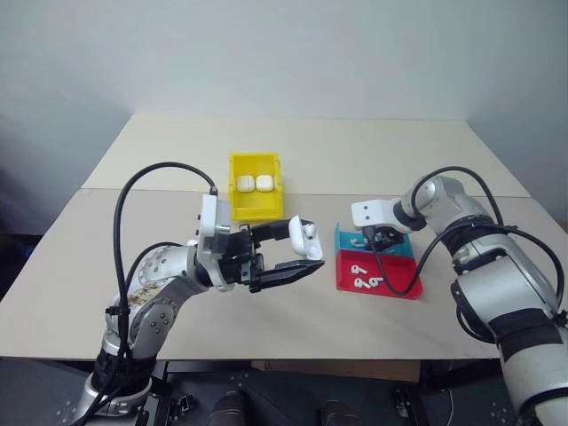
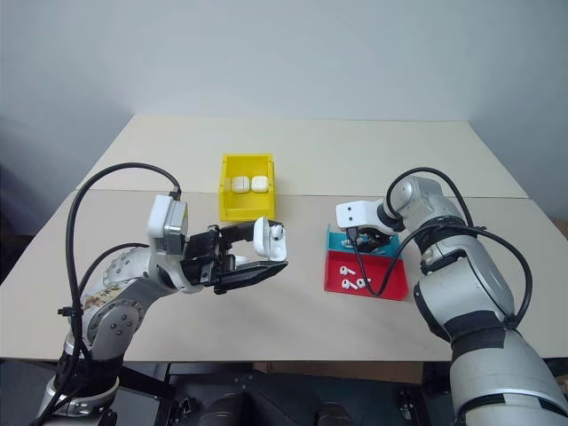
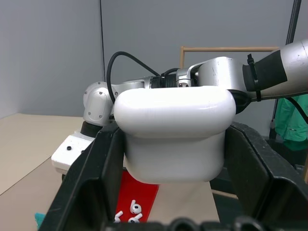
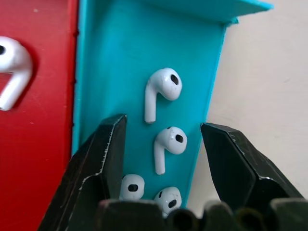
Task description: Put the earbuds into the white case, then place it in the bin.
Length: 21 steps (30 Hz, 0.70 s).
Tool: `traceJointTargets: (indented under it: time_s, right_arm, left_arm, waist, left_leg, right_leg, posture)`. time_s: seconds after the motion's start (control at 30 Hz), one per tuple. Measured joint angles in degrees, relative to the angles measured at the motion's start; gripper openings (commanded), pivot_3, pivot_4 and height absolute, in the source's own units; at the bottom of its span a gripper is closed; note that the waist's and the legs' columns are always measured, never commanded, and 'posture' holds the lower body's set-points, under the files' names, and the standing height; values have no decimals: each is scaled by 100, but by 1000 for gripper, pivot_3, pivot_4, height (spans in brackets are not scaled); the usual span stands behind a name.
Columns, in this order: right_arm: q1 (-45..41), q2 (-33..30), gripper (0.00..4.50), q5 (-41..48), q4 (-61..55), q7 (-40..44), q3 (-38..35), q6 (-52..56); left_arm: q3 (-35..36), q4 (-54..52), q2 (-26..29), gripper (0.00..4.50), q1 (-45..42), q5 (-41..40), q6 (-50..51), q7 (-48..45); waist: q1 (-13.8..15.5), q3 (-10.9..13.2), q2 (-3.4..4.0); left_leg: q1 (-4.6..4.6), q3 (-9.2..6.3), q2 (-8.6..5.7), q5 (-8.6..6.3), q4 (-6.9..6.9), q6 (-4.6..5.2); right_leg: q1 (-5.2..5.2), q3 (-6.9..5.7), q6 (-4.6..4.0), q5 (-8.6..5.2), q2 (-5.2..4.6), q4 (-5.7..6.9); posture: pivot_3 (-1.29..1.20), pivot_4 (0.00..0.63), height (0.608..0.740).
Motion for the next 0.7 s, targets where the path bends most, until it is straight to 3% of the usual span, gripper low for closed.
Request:
traceJointTargets:
  time_s: [0.4, 0.5, 0.7]
  right_arm:
    - [-32, 18, 2902, -245, 126, -157, -94, -14]
    - [-32, 33, 2330, -279, 132, -125, -108, -31]
    - [5, 58, 368, -299, 143, -87, -116, -39]
  left_arm:
    - [4, -151, 98, 2787, 142, -139, 1, 142]
    - [5, -158, 133, 2787, 142, -154, 1, 181]
    - [7, -188, 180, 2787, 142, -172, 1, 198]
  waist:
    - [0, 0, 0]
    - [-1, 0, 0]
    - [-2, 0, 0]
  left_leg:
    - [3, 0, 0, 0, 1, -1]
    - [4, 0, 0, 0, 1, -1]
    - [4, 0, 0, 0, -1, -1]
  right_leg:
    - [2, 0, 0, 0, 0, 2]
    - [4, 0, 0, 0, 0, 1]
    - [3, 0, 0, 0, 0, 1]
  posture:
    - [0, 150, 740]
    - [0, 150, 740]
    - [0, 150, 740]
